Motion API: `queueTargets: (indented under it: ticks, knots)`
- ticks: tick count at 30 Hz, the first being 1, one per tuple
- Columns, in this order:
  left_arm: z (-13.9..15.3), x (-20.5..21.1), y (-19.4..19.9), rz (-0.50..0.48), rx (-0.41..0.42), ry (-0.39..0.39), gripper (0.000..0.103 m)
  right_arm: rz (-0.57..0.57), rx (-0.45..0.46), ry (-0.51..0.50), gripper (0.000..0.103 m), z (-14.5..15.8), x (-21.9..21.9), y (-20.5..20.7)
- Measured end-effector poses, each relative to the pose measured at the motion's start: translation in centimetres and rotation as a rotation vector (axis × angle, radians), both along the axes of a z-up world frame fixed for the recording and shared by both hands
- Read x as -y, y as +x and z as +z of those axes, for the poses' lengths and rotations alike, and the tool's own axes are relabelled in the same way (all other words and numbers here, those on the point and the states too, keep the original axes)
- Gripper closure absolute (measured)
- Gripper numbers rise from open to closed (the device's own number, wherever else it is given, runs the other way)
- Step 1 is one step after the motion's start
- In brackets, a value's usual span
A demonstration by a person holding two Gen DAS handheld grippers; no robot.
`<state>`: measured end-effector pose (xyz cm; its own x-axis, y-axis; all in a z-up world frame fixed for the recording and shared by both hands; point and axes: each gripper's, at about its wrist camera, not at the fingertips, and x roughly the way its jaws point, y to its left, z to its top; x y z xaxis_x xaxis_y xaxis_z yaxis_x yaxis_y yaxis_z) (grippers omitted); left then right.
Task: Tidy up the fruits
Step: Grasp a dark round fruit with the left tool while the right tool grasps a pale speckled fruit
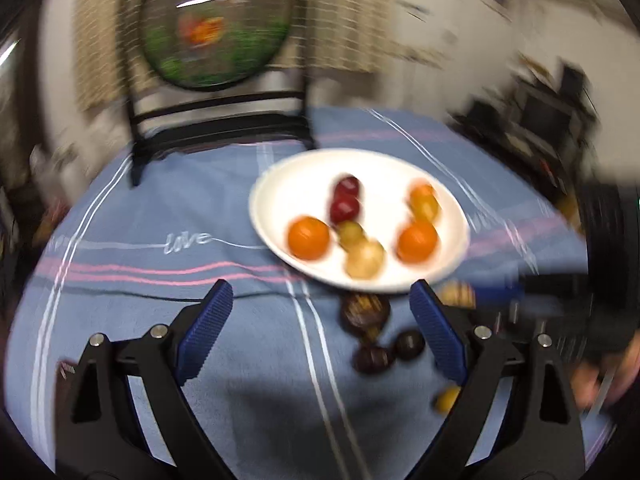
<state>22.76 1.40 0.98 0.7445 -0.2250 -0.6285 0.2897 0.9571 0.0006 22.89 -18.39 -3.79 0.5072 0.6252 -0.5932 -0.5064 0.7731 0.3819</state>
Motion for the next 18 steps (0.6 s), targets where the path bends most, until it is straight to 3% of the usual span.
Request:
queueTargets:
  ticks: [1, 6, 18]
  knots:
    - [-0.3, 0.3, -0.5, -0.026, 0.006, 0.028, 0.015, -0.005, 0.000, 0.012, 0.073, 0.2, 0.3, 0.0]
    - [-2.6, 1.4, -1.7, -0.175, -0.076, 0.071, 0.057, -0.025, 0.002, 0.017, 0.073, 0.3, 0.6, 0.0]
    - [-5.2, 2.4, -1.1, -0.172, -0.135, 0.152, 0.060, -0.028, -0.008, 0.016, 0.073, 0.1, 0.4, 0.1]
